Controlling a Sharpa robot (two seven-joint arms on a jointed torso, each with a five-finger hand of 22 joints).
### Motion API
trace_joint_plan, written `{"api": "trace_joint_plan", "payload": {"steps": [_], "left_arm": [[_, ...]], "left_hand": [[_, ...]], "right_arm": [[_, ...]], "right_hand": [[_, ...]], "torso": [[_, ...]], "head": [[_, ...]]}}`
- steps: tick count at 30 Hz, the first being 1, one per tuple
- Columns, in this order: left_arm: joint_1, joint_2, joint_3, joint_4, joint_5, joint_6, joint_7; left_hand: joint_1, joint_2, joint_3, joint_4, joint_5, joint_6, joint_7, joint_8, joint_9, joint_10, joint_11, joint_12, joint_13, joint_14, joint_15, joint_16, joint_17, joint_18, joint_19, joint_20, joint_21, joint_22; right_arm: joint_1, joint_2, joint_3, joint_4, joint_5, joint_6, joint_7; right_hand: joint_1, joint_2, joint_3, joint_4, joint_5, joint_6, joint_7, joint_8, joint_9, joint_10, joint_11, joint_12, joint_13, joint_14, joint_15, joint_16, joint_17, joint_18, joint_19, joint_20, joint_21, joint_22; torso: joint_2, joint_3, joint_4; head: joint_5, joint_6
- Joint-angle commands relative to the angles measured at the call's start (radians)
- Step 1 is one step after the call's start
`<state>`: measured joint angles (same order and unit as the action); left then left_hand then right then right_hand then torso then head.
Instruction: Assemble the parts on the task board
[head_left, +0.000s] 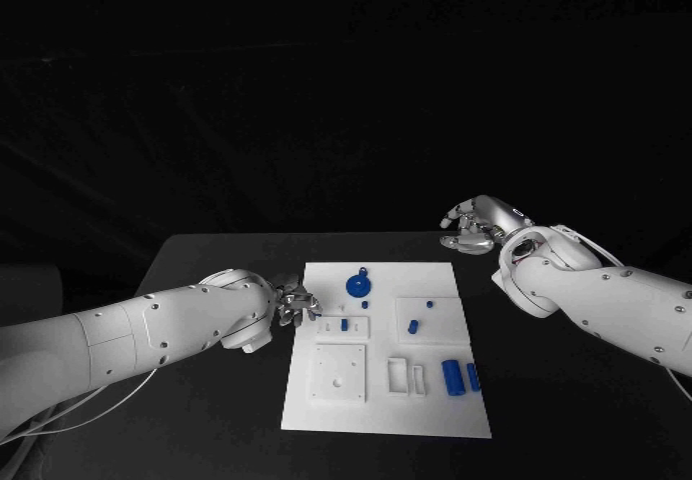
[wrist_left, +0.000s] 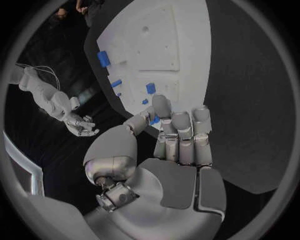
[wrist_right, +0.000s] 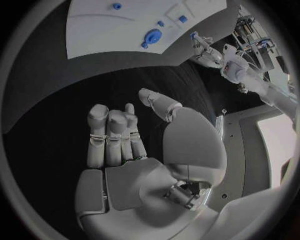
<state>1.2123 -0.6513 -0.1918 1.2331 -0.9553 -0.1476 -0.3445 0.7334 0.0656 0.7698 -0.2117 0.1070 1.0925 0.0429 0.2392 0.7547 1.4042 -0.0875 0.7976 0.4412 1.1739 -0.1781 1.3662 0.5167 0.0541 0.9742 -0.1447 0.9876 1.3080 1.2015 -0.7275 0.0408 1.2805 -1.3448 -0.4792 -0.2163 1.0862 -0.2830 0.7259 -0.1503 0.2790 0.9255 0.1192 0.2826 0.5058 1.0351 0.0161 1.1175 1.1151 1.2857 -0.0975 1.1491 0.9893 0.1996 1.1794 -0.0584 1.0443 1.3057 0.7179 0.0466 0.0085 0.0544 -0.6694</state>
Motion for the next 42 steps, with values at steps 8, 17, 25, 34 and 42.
{"api": "trace_joint_plan", "payload": {"steps": [8,17,25,34,42], "left_arm": [[-0.027,0.017,-0.019,0.005,-0.046,-0.031,0.002],[-0.027,0.052,-0.025,-0.026,-0.078,0.006,-0.007],[-0.027,0.069,-0.026,-0.045,-0.097,0.03,-0.014],[-0.027,0.09,-0.026,-0.074,-0.105,0.07,-0.023],[-0.027,0.108,-0.026,-0.094,-0.108,0.056,-0.019]], "left_hand": [[-0.015,0.005,0.008,-0.004,-0.004,0.108,-0.023,0.009,0.0,0.012,-0.003,0.004,0.0,0.017,-0.008,0.008,0.0,-0.01,0.009,-0.122,0.008,0.016],[-0.029,0.007,0.014,-0.006,-0.003,0.116,-0.027,0.014,-0.001,0.018,-0.006,0.011,0.003,0.023,-0.012,0.014,0.003,-0.009,0.015,-0.124,0.013,0.017],[-0.041,0.01,0.018,-0.005,-0.005,0.123,-0.03,0.019,0.0,0.022,-0.009,0.021,0.007,0.027,-0.015,0.022,0.006,-0.008,0.02,-0.126,0.018,0.018],[-0.051,0.013,0.024,-0.013,0.015,0.13,-0.035,0.027,0.001,0.024,-0.014,0.039,0.017,0.033,-0.021,0.035,0.012,-0.006,0.027,-0.129,0.029,0.019],[-0.06,0.018,0.025,-0.019,0.034,0.132,-0.036,0.03,0.001,0.022,-0.015,0.046,0.02,0.034,-0.022,0.039,0.013,-0.005,0.028,-0.13,0.033,0.019]], "right_arm": [[-0.002,0.002,0.0,0.0,-0.003,0.014,0.01],[-0.002,0.002,0.0,0.0,-0.003,0.015,0.011],[-0.002,0.002,0.0,0.001,-0.003,0.015,0.011],[-0.002,0.0,0.0,0.005,-0.003,0.014,0.011],[-0.002,0.002,0.0,0.005,-0.002,0.014,0.012]], "right_hand": [[-0.003,0.007,-0.002,-0.001,0.008,0.003,0.008,-0.004,-0.001,-0.006,-0.001,-0.004,-0.002,0.006,0.002,-0.007,-0.001,0.062,0.004,-0.005,-0.007,0.001],[-0.003,0.007,-0.002,-0.001,0.011,0.003,0.008,-0.004,-0.001,-0.006,-0.001,-0.004,-0.003,0.007,0.002,-0.008,-0.001,0.062,0.004,-0.005,-0.008,0.001],[-0.003,0.008,-0.002,-0.001,0.014,0.003,0.008,-0.004,-0.001,-0.005,-0.001,-0.004,-0.004,0.007,0.002,-0.008,-0.001,0.062,0.004,-0.005,-0.008,0.001],[-0.003,0.008,-0.002,-0.001,0.017,0.003,0.008,-0.004,-0.001,-0.005,-0.001,-0.004,-0.005,0.007,0.002,-0.008,-0.001,0.062,0.004,-0.004,-0.009,0.002],[-0.004,0.008,-0.002,-0.001,0.019,0.003,0.008,-0.004,-0.001,-0.005,-0.001,-0.004,-0.005,0.007,0.002,-0.009,-0.001,0.062,0.004,-0.004,-0.009,0.002]], "torso": [[-0.005,0.0011,0.004],[-0.003,0.0013,0.0017],[-0.002,0.0001,0.002],[-0.003,-0.0003,0.006],[-0.003,-0.0003,0.0029]], "head": [[-0.002,-0.007],[-0.005,-0.011],[-0.01,-0.015],[-0.012,-0.017],[-0.012,-0.016]]}}
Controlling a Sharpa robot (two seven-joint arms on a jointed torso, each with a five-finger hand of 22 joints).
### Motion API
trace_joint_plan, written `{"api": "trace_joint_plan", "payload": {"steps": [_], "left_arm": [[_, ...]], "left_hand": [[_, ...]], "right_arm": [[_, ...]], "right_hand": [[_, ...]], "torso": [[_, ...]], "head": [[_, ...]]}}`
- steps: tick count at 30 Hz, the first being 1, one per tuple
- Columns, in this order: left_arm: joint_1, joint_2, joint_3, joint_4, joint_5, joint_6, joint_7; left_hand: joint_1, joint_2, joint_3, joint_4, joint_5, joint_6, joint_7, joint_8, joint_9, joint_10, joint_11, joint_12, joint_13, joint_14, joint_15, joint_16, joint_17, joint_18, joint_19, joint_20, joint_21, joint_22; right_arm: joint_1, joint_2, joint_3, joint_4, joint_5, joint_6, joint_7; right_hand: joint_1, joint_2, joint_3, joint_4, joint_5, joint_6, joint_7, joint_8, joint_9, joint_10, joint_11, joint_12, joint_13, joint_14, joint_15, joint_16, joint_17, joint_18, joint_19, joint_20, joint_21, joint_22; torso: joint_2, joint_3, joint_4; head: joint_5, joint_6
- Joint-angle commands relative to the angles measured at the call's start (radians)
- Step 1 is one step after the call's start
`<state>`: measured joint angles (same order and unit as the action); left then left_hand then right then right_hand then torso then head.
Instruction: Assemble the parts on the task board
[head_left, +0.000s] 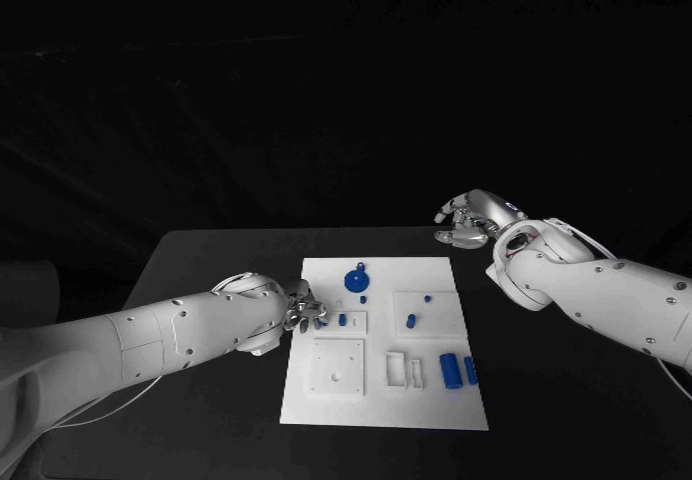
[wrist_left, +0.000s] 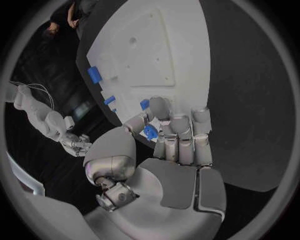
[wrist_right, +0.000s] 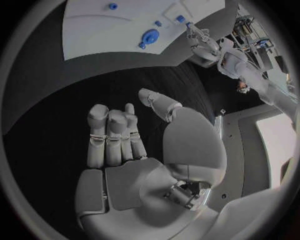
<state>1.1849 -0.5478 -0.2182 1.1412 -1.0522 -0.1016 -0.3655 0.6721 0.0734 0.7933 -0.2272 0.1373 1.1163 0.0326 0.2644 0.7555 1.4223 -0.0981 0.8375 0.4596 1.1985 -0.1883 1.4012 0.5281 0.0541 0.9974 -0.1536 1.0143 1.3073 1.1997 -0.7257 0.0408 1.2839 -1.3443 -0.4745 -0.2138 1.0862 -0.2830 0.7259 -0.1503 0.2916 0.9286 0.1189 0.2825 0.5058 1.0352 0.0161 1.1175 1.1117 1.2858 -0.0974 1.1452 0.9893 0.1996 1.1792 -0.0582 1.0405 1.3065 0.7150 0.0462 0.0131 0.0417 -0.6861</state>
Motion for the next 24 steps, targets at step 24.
{"api": "trace_joint_plan", "payload": {"steps": [24], "left_arm": [[-0.001,0.037,0.001,-0.042,-0.059,0.02,-0.003]], "left_hand": [[-0.005,0.014,0.005,-0.009,0.004,0.116,-0.03,0.013,0.004,0.006,-0.01,0.025,0.01,0.016,-0.017,0.017,0.006,-0.002,0.011,-0.123,0.017,0.02]], "right_arm": [[0.0,-0.002,0.0,0.007,-0.001,0.01,0.011]], "right_hand": [[-0.006,0.009,-0.003,0.001,0.011,0.0,0.009,-0.004,-0.001,-0.005,-0.001,-0.003,-0.003,0.008,0.002,-0.006,-0.001,0.062,0.005,-0.004,-0.006,0.001]], "torso": [[0.001,-0.0001,-0.0014]], "head": [[-0.005,0.0]]}}
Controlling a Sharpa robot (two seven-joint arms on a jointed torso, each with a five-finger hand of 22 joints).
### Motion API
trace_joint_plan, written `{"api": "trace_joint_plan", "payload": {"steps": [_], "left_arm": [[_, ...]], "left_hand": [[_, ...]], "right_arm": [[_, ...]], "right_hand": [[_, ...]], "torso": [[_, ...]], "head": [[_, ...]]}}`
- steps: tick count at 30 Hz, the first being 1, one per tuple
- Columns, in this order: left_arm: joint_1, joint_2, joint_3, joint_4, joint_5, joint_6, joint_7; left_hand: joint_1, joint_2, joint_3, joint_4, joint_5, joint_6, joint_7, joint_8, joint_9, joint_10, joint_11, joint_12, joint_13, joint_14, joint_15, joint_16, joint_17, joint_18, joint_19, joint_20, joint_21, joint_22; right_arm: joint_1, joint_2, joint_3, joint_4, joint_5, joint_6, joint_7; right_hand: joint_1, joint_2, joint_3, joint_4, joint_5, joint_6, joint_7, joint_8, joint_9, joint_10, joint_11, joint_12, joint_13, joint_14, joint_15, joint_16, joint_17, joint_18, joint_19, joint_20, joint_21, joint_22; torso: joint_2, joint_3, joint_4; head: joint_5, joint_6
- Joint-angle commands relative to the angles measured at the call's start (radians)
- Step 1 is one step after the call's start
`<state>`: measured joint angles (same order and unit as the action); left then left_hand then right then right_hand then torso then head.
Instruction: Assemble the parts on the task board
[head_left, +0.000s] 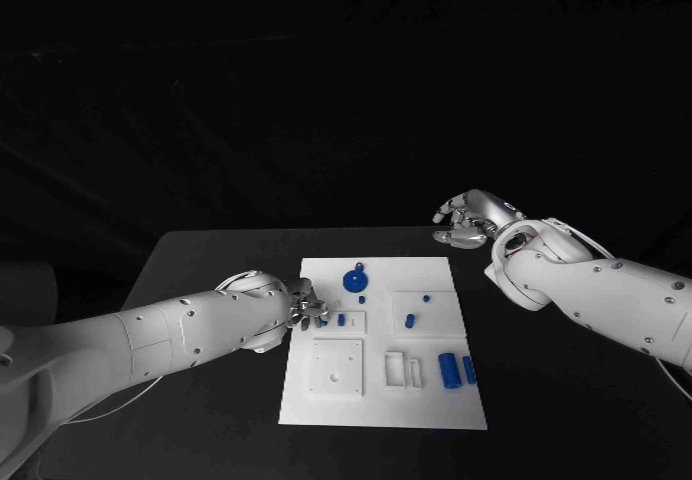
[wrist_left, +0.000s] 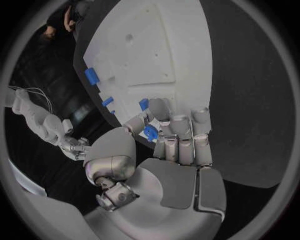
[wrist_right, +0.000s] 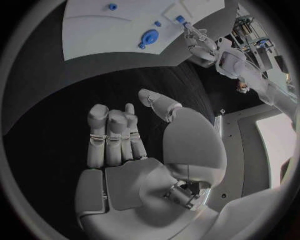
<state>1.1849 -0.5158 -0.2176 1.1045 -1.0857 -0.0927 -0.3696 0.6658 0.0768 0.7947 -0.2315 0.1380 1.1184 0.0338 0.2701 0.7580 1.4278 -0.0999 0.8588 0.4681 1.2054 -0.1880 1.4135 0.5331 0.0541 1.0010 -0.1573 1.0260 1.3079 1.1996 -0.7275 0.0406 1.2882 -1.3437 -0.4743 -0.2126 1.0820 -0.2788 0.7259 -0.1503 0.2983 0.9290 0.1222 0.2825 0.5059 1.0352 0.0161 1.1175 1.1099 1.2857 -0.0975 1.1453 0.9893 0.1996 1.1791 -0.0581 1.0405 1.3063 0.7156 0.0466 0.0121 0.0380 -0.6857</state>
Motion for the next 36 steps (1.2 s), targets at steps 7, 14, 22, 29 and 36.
{"api": "trace_joint_plan", "payload": {"steps": [7,14,22,29,36], "left_arm": [[-0.004,0.009,0.001,-0.015,-0.033,0.005,0.002],[-0.005,0.009,0.001,-0.017,-0.039,0.025,0.002],[-0.009,0.017,0.001,-0.02,-0.044,0.051,-0.003],[-0.013,0.022,0.001,-0.026,-0.047,0.044,0.0],[-0.015,0.024,0.001,-0.03,-0.053,0.036,0.003]], "left_hand": [[0.0,0.01,0.004,-0.004,-0.001,0.114,-0.032,0.009,0.002,0.0,-0.009,0.008,0.003,0.01,-0.019,0.007,0.002,-0.001,0.009,-0.12,0.008,0.019],[0.0,0.01,0.005,-0.004,-0.003,0.114,-0.033,0.009,0.002,0.0,-0.009,0.01,0.004,0.01,-0.019,0.009,0.003,0.0,0.01,-0.12,0.009,0.019],[-0.002,0.01,0.005,0.0,-0.016,0.113,-0.033,0.011,0.003,-0.002,-0.01,0.017,0.006,0.01,-0.02,0.012,0.004,0.001,0.01,-0.119,0.012,0.019],[-0.004,0.011,0.006,0.005,-0.025,0.112,-0.034,0.012,0.004,-0.001,-0.011,0.025,0.009,0.011,-0.022,0.018,0.006,0.001,0.009,-0.119,0.014,0.019],[-0.004,0.011,0.006,0.006,-0.027,0.111,-0.034,0.013,0.004,-0.001,-0.011,0.028,0.01,0.012,-0.022,0.02,0.006,0.002,0.009,-0.119,0.015,0.019]], "right_arm": [[-0.001,-0.001,0.0,0.003,-0.002,0.01,0.01],[-0.001,-0.002,0.0,0.002,-0.001,0.011,0.01],[-0.001,-0.002,0.0,0.003,0.0,0.011,0.01],[-0.002,-0.002,0.0,0.002,0.001,0.011,0.01],[-0.002,-0.002,0.0,0.003,0.001,0.011,0.011]], "right_hand": [[-0.002,0.005,-0.003,0.001,0.006,0.0,0.005,-0.004,-0.001,-0.005,-0.001,-0.003,-0.002,0.008,0.002,-0.006,-0.001,0.062,0.005,-0.004,-0.006,0.002],[-0.002,0.005,-0.003,0.001,0.007,0.0,0.005,-0.004,-0.001,-0.005,-0.001,-0.003,-0.002,0.008,0.002,-0.006,-0.001,0.062,0.006,-0.004,-0.006,0.002],[-0.003,0.005,-0.003,0.001,0.008,0.0,0.005,-0.004,-0.001,-0.005,-0.001,-0.003,-0.003,0.008,0.002,-0.006,0.0,0.062,0.006,-0.004,-0.006,0.002],[-0.003,0.005,-0.003,0.001,0.008,0.0,0.005,-0.004,-0.001,-0.005,-0.001,-0.003,-0.003,0.008,0.002,-0.006,0.0,0.062,0.006,-0.004,-0.007,0.002],[-0.003,0.006,-0.004,0.002,0.009,0.0,0.005,-0.004,-0.001,-0.004,-0.002,-0.003,-0.004,0.008,0.002,-0.006,0.0,0.062,0.006,-0.004,-0.007,0.002]], "torso": [[0.0,-0.0006,0.0003],[0.0,-0.0007,0.0013],[0.0,-0.0014,0.0014],[0.001,-0.0012,0.0006],[0.0,-0.0006,0.0015]], "head": [[-0.004,-0.001],[-0.005,-0.003],[-0.006,-0.004],[-0.006,-0.004],[-0.006,-0.002]]}}
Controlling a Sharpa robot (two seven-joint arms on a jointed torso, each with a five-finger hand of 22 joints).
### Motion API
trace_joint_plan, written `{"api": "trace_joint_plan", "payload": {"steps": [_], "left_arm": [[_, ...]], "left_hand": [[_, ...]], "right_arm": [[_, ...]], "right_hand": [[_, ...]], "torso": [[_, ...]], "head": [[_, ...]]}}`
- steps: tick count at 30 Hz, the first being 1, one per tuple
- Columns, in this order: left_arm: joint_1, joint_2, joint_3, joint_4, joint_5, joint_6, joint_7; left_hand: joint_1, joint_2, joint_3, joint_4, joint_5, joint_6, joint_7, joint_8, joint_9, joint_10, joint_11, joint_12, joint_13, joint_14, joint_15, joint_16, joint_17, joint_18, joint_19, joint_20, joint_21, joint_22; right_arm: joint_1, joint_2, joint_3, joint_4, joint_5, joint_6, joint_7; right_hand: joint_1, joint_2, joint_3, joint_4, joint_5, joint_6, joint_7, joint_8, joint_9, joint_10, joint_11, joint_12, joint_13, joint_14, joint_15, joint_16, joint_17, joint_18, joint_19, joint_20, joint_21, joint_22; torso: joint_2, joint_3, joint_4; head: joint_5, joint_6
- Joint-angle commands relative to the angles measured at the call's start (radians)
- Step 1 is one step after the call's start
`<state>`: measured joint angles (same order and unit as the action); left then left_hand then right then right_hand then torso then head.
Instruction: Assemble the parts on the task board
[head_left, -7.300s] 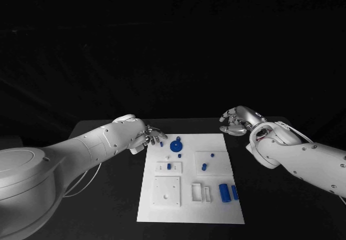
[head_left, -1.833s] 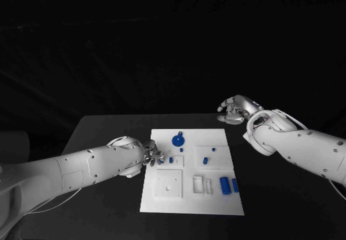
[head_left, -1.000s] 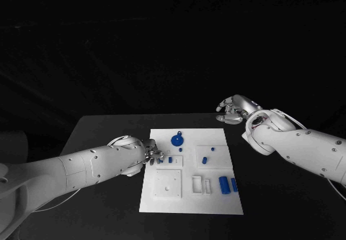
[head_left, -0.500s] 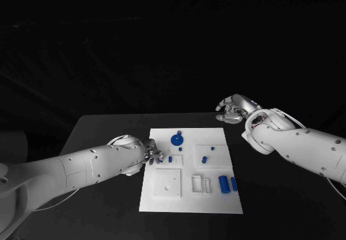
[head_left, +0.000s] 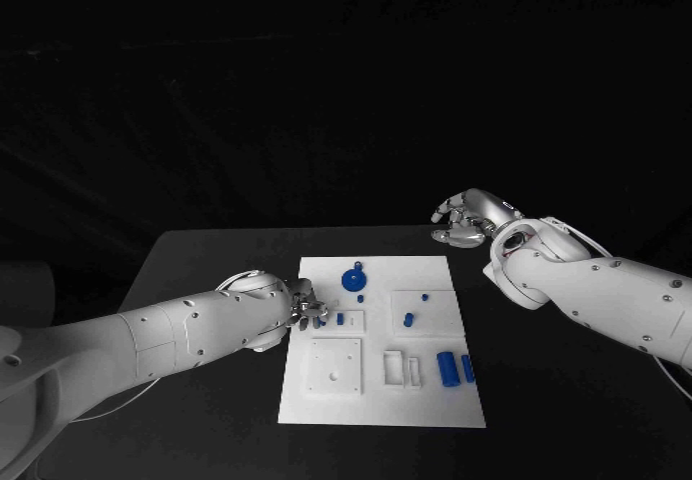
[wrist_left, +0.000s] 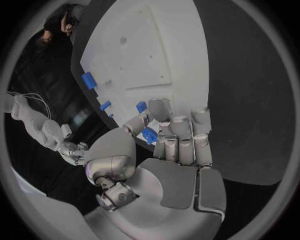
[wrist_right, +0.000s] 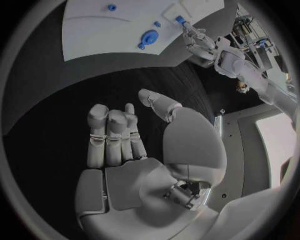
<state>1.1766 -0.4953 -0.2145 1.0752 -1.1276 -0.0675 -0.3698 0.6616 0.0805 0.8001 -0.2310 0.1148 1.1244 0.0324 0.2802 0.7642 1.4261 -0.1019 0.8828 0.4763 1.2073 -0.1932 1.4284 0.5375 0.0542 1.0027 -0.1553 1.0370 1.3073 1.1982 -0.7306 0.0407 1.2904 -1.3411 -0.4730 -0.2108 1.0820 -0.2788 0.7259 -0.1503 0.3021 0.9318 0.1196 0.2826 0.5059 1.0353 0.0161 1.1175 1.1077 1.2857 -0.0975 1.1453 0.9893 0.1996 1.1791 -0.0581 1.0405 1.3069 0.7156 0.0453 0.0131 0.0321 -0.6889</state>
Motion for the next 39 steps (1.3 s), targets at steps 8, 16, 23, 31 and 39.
{"api": "trace_joint_plan", "payload": {"steps": [8,16,23,31,39], "left_arm": [[-0.008,-0.012,-0.002,0.018,-0.016,-0.052,0.022],[-0.008,-0.041,-0.002,0.053,-0.016,-0.126,0.041],[-0.008,-0.044,-0.002,0.06,-0.016,-0.141,0.052],[-0.008,-0.037,-0.001,0.046,-0.016,-0.135,0.054],[-0.008,-0.02,-0.001,0.031,-0.016,-0.085,0.042]], "left_hand": [[0.002,0.01,0.004,0.008,-0.005,0.105,-0.033,0.004,-0.001,-0.001,-0.01,0.008,0.003,0.011,-0.018,0.008,0.003,0.003,0.008,-0.122,0.006,0.019],[0.005,0.009,0.009,0.01,0.0,0.106,-0.035,0.006,0.0,-0.002,-0.011,0.013,0.004,0.012,-0.02,0.011,0.003,0.004,0.01,-0.122,0.009,0.019],[0.006,0.008,0.012,0.014,0.0,0.107,-0.036,0.007,0.001,-0.003,-0.012,0.016,0.004,0.013,-0.021,0.012,0.003,0.005,0.012,-0.122,0.01,0.018],[0.006,0.006,0.014,0.016,-0.001,0.107,-0.036,0.008,0.001,-0.004,-0.013,0.018,0.005,0.013,-0.022,0.013,0.003,0.006,0.013,-0.122,0.011,0.018],[0.007,0.005,0.015,0.016,-0.001,0.107,-0.036,0.008,0.001,-0.004,-0.013,0.019,0.005,0.014,-0.022,0.013,0.003,0.006,0.013,-0.122,0.012,0.018]], "right_arm": [[-0.001,-0.001,0.0,0.001,-0.001,0.009,0.01],[-0.001,-0.005,0.0,0.002,0.0,0.009,0.01],[-0.001,-0.004,0.0,0.002,0.0,0.01,0.01],[-0.001,-0.004,0.0,0.001,0.0,0.011,0.01],[-0.001,-0.003,0.0,0.002,0.0,0.011,0.01]], "right_hand": [[-0.004,0.006,-0.004,0.002,0.006,-0.002,0.008,-0.004,-0.001,-0.005,-0.002,-0.003,-0.002,0.008,0.002,-0.007,0.0,0.062,0.006,-0.004,-0.007,0.002],[-0.005,0.006,-0.004,0.002,0.006,-0.002,0.008,-0.004,0.0,-0.005,-0.002,-0.002,-0.002,0.009,0.002,-0.007,0.0,0.062,0.007,-0.004,-0.007,0.002],[-0.005,0.006,-0.005,0.002,0.007,-0.002,0.008,-0.004,0.0,-0.005,-0.002,-0.002,-0.003,0.009,0.002,-0.007,0.0,0.062,0.007,-0.004,-0.008,0.002],[-0.005,0.006,-0.005,0.002,0.007,-0.002,0.008,-0.004,0.0,-0.005,-0.002,-0.002,-0.003,0.009,0.002,-0.007,0.0,0.062,0.007,-0.004,-0.008,0.002],[-0.005,0.006,-0.005,0.002,0.008,-0.002,0.008,-0.004,0.0,-0.005,-0.002,-0.002,-0.003,0.009,0.002,-0.007,0.0,0.062,0.007,-0.004,-0.008,0.002]], "torso": [[0.0,0.0005,-0.001],[0.0,0.0002,0.0006],[0.001,-0.0002,0.0014],[0.001,-0.0001,-0.0004],[0.001,0.0,-0.0001]], "head": [[0.0,0.0],[-0.003,-0.001],[-0.004,-0.003],[-0.003,-0.004],[-0.002,-0.007]]}}
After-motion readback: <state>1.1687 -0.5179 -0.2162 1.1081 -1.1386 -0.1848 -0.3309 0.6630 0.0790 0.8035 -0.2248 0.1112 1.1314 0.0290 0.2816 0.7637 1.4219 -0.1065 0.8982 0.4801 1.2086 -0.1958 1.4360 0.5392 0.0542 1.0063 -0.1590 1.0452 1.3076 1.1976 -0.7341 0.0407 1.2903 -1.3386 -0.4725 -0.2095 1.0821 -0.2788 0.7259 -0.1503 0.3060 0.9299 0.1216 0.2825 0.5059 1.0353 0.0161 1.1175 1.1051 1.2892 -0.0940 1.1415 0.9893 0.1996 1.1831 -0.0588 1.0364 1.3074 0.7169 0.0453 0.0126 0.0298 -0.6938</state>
